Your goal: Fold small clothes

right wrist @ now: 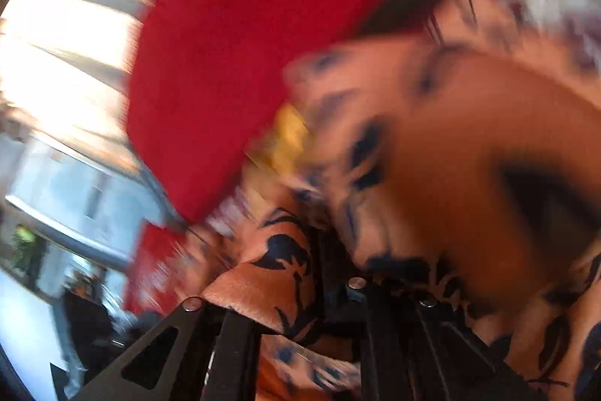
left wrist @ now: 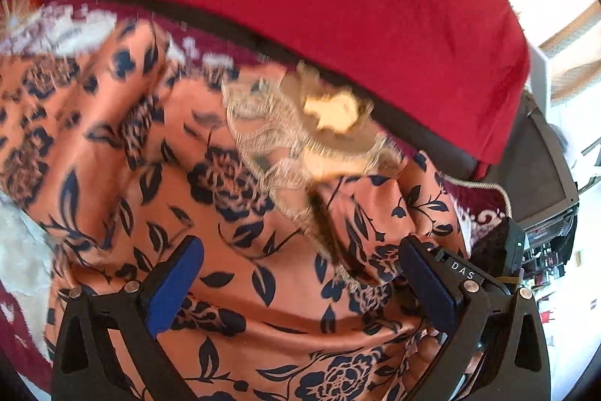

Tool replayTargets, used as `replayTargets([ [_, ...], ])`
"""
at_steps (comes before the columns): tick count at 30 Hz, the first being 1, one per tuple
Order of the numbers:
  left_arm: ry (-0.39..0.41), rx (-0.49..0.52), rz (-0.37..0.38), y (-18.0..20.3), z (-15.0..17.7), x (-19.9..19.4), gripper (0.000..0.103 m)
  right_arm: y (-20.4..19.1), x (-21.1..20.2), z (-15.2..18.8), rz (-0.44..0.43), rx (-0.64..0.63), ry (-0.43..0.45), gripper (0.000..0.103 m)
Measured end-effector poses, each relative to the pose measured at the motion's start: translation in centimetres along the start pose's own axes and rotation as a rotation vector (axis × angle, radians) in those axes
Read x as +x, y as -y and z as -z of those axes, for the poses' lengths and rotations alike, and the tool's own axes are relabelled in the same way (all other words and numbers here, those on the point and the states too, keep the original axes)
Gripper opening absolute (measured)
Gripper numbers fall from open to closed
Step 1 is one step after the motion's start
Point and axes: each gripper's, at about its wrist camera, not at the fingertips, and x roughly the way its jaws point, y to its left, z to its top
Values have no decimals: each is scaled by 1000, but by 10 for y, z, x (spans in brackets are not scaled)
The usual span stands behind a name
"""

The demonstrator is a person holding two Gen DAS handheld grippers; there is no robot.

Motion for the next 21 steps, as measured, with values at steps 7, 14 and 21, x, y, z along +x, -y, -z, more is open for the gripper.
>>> replayTargets([
  [7, -127, 2, 33, -3, 11, 18, 103, 0, -21, 1, 90, -78, -90, 35],
  [14, -187, 23, 40, 13, 24, 30, 102, 14, -58, 25, 45, -97, -116, 67],
  [21, -201, -11, 134, 12, 24, 30, 78, 40, -111, 15, -44, -3, 83, 67],
])
